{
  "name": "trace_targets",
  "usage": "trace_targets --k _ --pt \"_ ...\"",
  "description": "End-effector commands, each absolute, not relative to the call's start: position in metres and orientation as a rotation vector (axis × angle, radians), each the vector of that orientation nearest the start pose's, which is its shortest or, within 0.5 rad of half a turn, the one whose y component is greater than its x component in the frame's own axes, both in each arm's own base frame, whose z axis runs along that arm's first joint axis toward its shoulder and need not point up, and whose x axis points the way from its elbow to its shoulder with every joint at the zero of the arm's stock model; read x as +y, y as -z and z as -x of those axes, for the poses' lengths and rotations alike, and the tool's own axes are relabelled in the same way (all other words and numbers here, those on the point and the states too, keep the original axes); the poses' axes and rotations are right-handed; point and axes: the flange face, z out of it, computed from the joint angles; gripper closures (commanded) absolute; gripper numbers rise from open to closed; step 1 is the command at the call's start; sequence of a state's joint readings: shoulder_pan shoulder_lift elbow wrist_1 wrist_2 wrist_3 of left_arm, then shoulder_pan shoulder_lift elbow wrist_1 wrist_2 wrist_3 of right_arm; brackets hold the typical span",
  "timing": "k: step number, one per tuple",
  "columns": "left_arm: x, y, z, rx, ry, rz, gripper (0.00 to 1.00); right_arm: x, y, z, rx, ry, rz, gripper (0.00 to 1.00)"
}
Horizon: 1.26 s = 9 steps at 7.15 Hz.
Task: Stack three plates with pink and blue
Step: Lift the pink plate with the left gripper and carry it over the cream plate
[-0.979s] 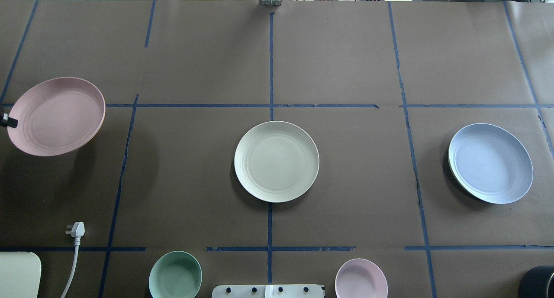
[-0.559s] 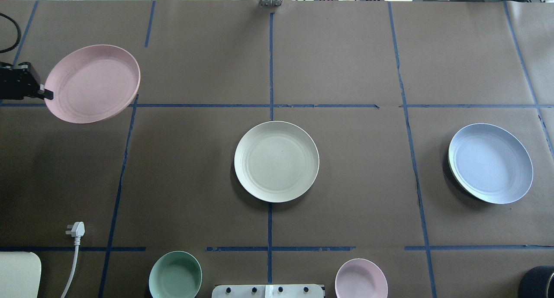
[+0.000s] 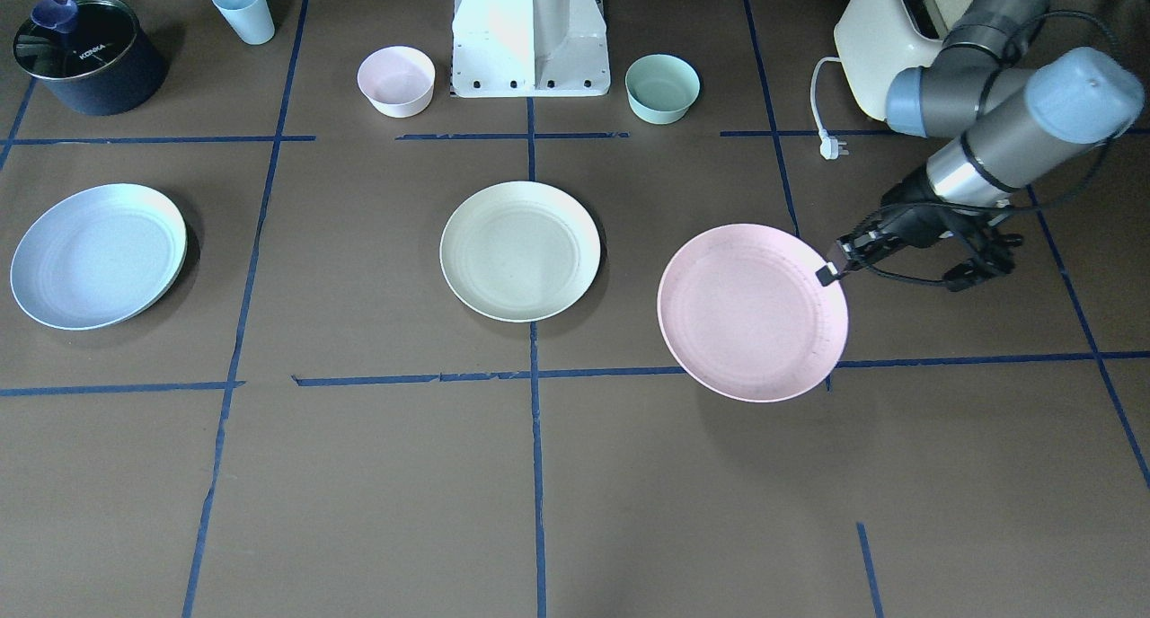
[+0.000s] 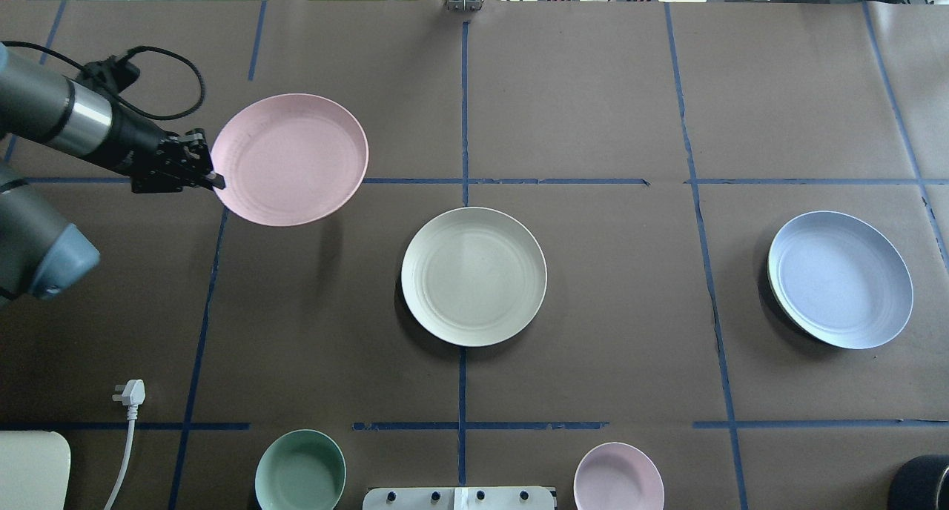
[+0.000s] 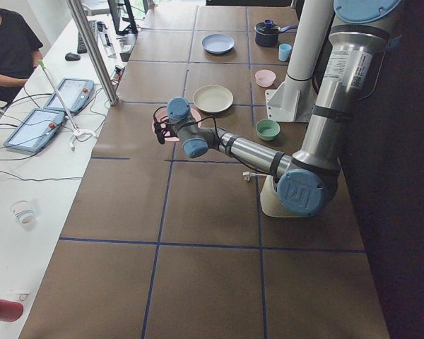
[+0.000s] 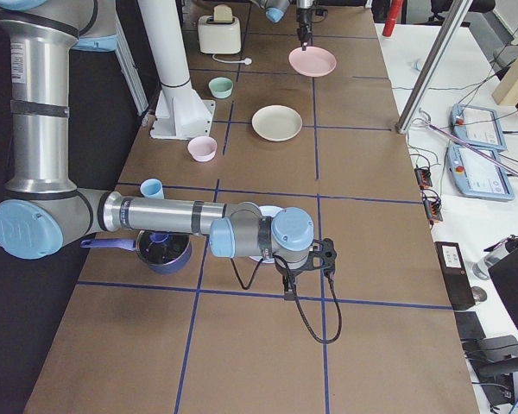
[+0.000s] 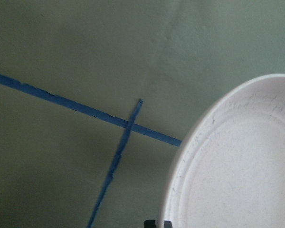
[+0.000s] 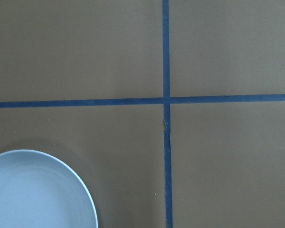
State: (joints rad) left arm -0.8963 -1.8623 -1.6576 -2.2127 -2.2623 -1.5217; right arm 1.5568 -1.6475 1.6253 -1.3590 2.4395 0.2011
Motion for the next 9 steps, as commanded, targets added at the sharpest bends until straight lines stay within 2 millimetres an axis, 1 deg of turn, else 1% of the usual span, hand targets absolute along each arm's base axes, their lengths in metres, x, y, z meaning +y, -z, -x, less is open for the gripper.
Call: trace_targets --k 1,2,3,4,5,6,8,9 --pt "-0.481 -0.312 -0.411 1.179 0.445 0.141 1.0 -0.476 -0.624 -0.026 -0.913 -0.184 -0.101 0.0" --pt "-0.464 -0.286 -0.445 1.185 0.459 0.143 1.0 -0.475 -0.623 -0.025 -0.919 -0.183 -0.108 0.0" --pt "-0.455 -0.265 -0.46 1.195 0.457 0.163 1.0 -0.475 -0.623 -0.02 -0.919 -0.174 -0.103 0.0" --pt "-0.438 -0.254 -0.479 1.201 0.436 0.19 1.0 -0.475 -0.623 -0.018 -0.921 -0.17 -0.102 0.0" --pt "-0.431 -0.254 -0.489 1.198 0.439 0.168 1.0 -0.475 -0.622 -0.018 -0.922 -0.171 -0.103 0.0" --pt "-0.41 -0.253 -0.509 1.192 0.412 0.176 1.0 -0.475 -0.622 -0.018 -0.922 -0.171 -0.103 0.0" --pt "-0.407 -0.253 -0.51 1.192 0.406 0.179 1.0 -0.475 -0.622 -0.018 -0.922 -0.171 -0.103 0.0" --pt "-0.398 -0.252 -0.517 1.192 0.392 0.19 1.0 -0.475 -0.622 -0.018 -0.922 -0.171 -0.103 0.0"
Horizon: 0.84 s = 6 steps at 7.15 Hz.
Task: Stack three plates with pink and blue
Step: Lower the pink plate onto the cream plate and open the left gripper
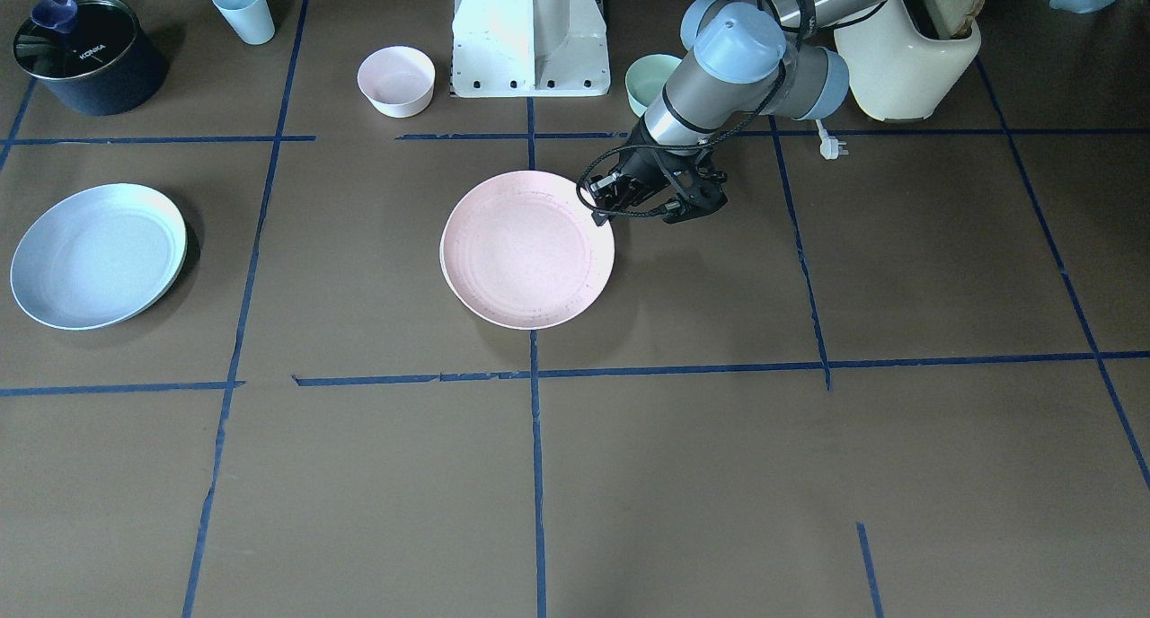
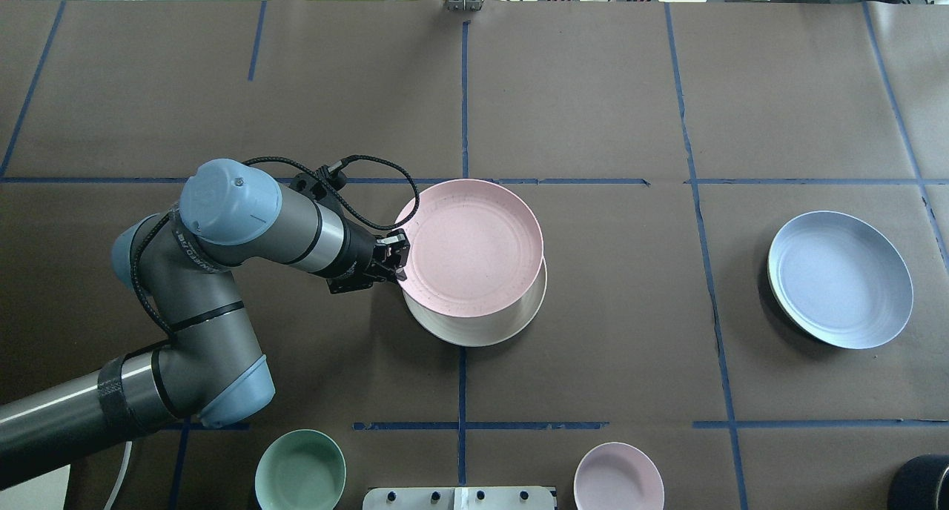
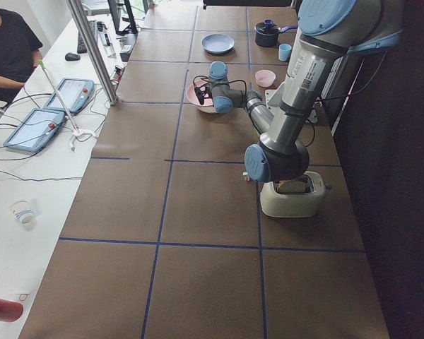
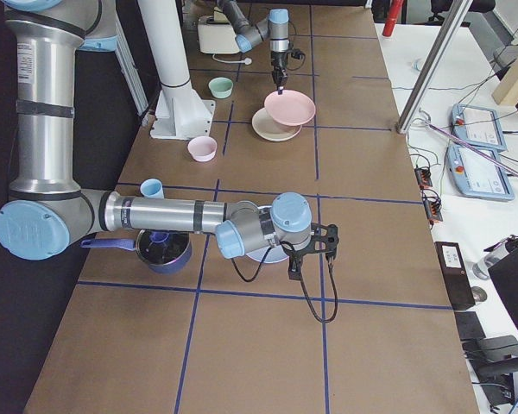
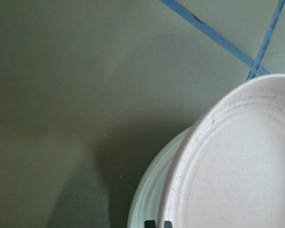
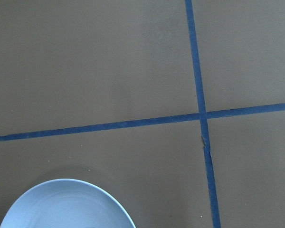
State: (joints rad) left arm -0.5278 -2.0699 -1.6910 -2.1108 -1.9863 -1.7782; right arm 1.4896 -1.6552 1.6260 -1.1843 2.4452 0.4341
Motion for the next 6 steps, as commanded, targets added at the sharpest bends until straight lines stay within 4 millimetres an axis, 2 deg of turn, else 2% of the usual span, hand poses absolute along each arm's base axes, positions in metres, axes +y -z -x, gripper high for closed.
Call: trace_targets --k 1,3,4,5,6 --pt "-0.3929 -0.254 -0.5208 1.188 0.383 0.196 1.0 -0.4751 -0.6214 -0.0184 -0.922 -0.17 -0.106 0.0" --pt "-0.3868 -0.2516 -0.5244 1.19 0.371 0.203 1.0 -0.475 -0.6215 -0.0183 -0.923 -0.17 -0.104 0.0" --pt "-0.3863 -0.2515 -0.5244 1.19 0.368 0.207 0.89 -0.4751 -0.6216 -0.0184 -0.922 -0.169 -0.105 0.0" --pt "-0.386 -0.2518 -0.522 1.192 0.364 0.205 0.01 -0.4751 -0.6222 -0.0184 -0.922 -0.169 -0.105 0.0" --pt "-0.3854 -0.2546 -0.5182 1.191 0.368 0.201 0.0 -0.4737 -0.6229 -0.0185 -0.921 -0.167 -0.105 0.0"
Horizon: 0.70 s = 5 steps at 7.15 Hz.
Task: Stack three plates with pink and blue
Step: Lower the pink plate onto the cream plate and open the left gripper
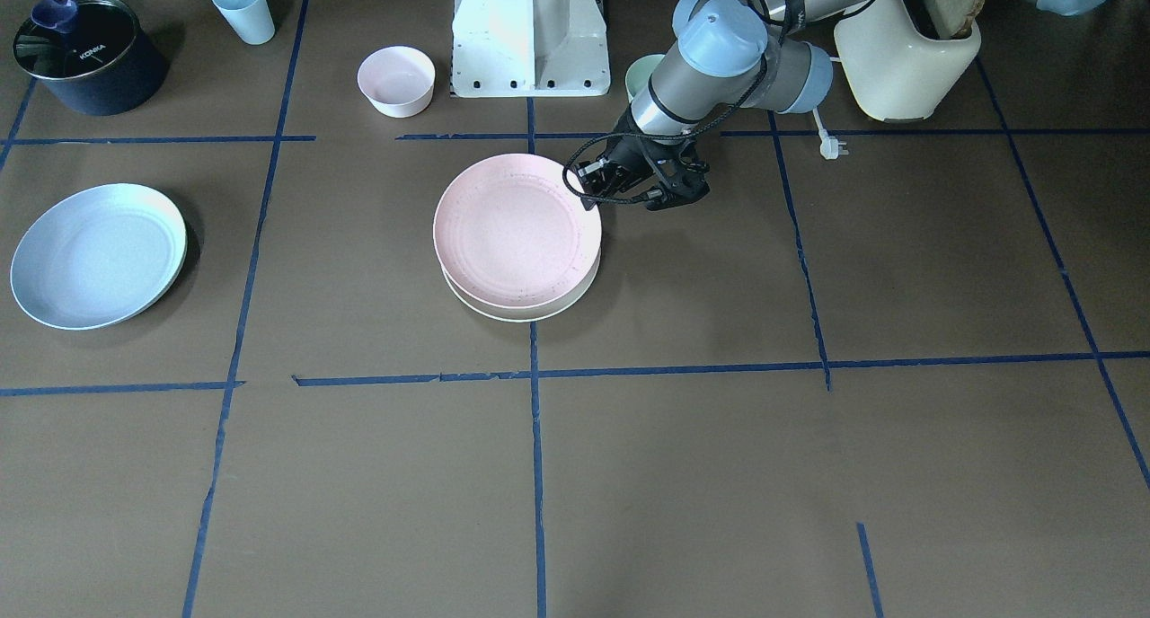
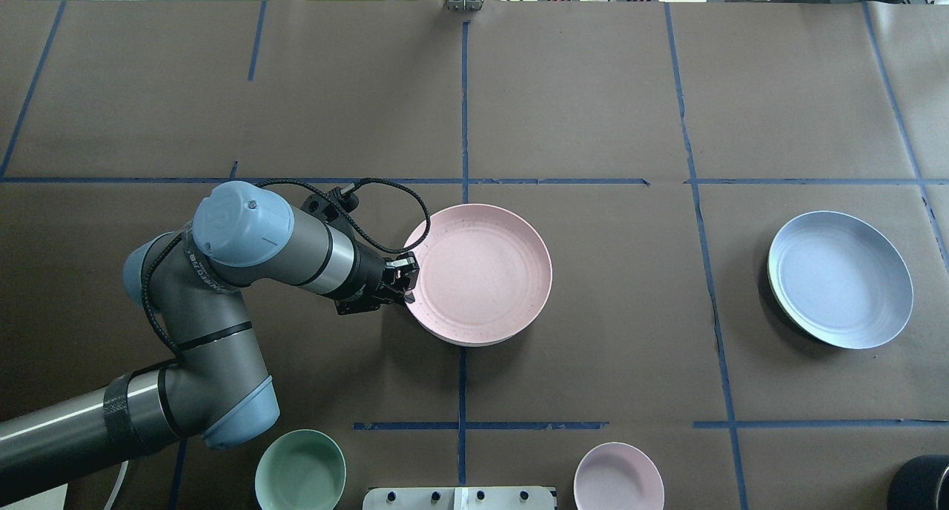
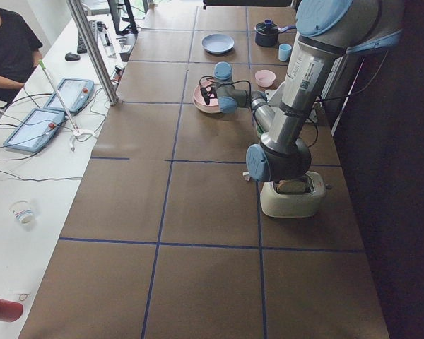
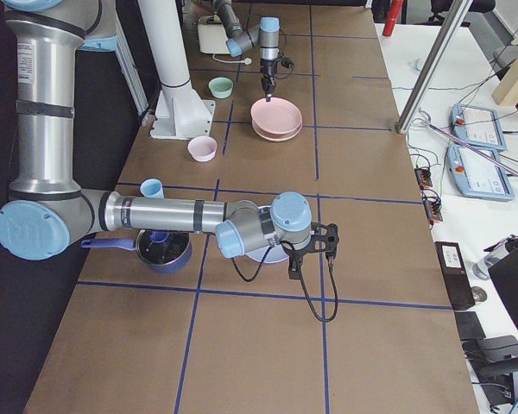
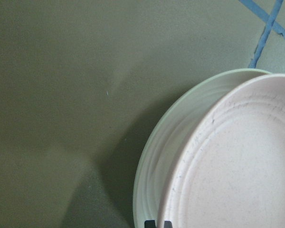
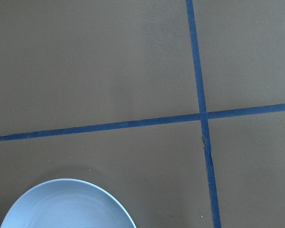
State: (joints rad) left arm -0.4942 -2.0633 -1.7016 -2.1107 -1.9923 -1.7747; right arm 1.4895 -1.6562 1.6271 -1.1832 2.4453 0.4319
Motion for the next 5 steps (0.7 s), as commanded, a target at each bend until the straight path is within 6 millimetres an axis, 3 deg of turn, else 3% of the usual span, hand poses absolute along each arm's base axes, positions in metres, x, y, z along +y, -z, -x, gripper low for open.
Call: trace_targets --k 1,3,5 --pt "-0.387 -0.251 -0.514 1.199 0.37 0.195 0.0 -0.474 -0.624 -0.018 -0.921 -0.167 -0.104 0.0" --pt "-0.385 -0.238 -0.489 1.171 0.388 0.194 0.0 -0.464 -0.636 -0.014 -0.912 -0.17 -0.077 0.0" --pt "-0.378 -0.206 -0.443 1.073 0.351 0.17 0.0 -0.45 -0.648 0.008 -0.898 -0.139 -0.051 0.0"
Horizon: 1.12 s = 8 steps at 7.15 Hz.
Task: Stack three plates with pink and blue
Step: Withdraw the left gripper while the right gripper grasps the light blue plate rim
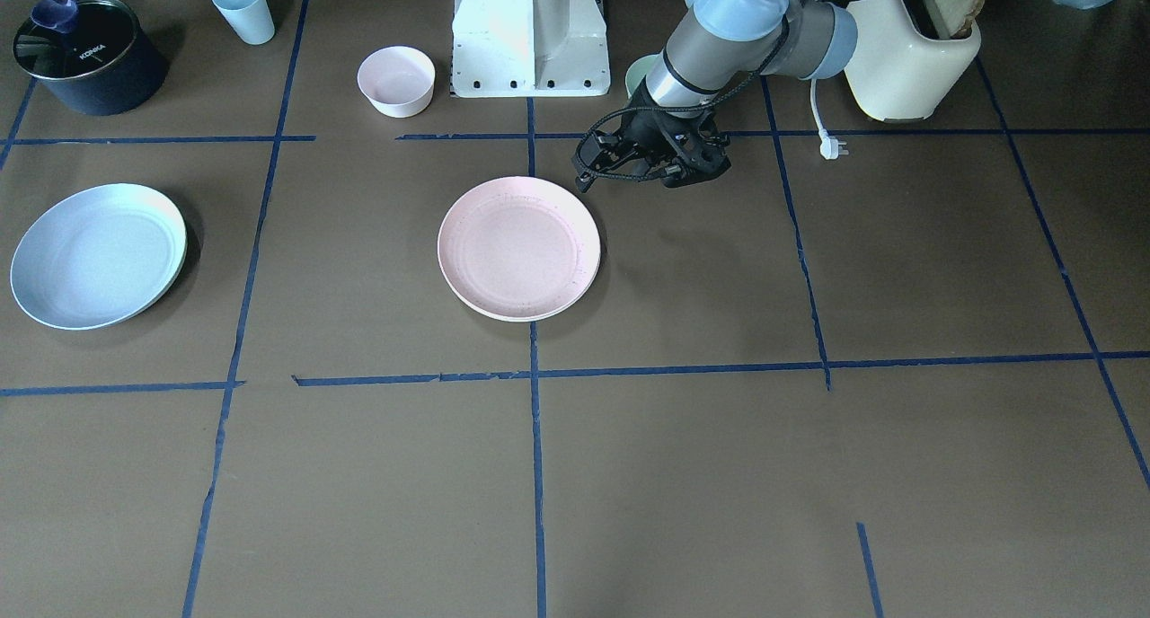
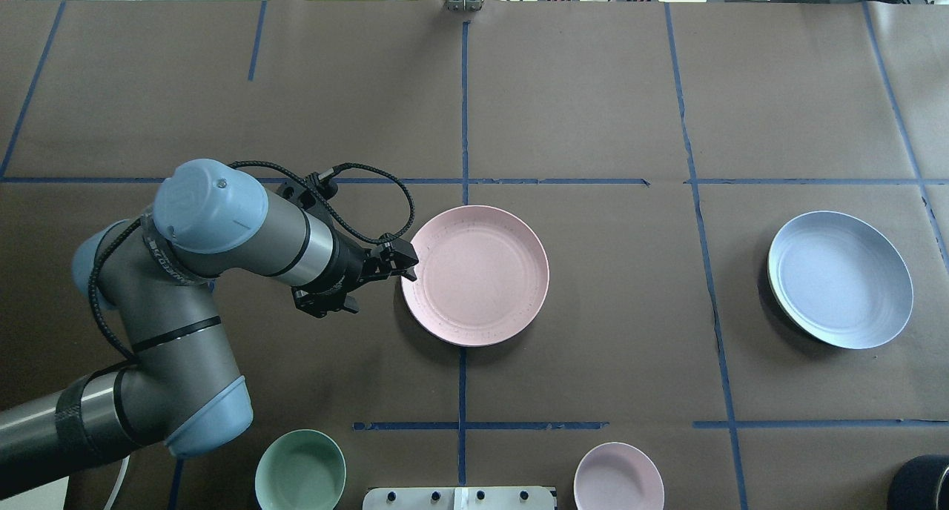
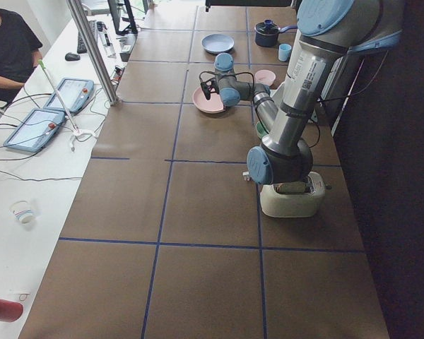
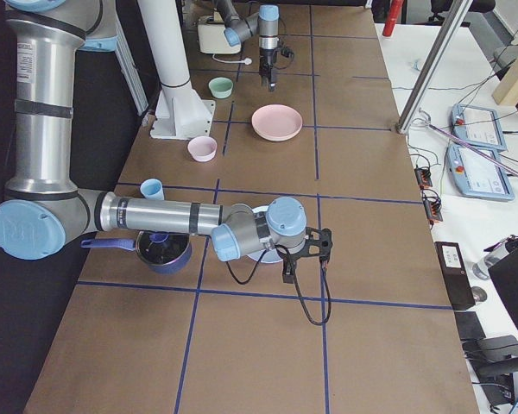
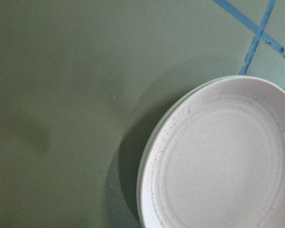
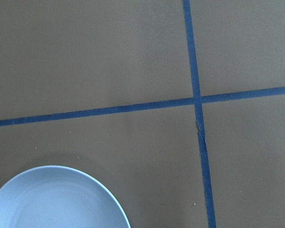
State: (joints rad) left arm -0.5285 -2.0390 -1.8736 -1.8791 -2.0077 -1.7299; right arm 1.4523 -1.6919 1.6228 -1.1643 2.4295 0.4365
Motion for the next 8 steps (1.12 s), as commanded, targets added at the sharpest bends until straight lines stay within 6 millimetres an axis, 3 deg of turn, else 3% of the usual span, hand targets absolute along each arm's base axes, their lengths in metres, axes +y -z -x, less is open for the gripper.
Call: trace_targets --k 1,3,6,8 --pt "-0.381 -0.202 -0.427 1.051 0.345 0.151 0.0 -0.443 -0.652 0.017 -0.894 -0.136 -0.052 0.0" --pt "-0.388 -0.198 -0.395 1.056 0.338 0.147 0.0 -0.419 -0.675 0.05 -0.904 -0.162 -0.065 0.0" --pt "-0.374 -0.221 -0.344 1.048 0.313 0.106 0.0 -0.409 -0.687 0.093 -0.921 -0.157 -0.074 0.0" --pt "-0.369 -0.221 -0.332 1.055 0.297 0.09 0.0 -0.404 -0.696 0.112 -0.891 -0.125 -0.06 0.0"
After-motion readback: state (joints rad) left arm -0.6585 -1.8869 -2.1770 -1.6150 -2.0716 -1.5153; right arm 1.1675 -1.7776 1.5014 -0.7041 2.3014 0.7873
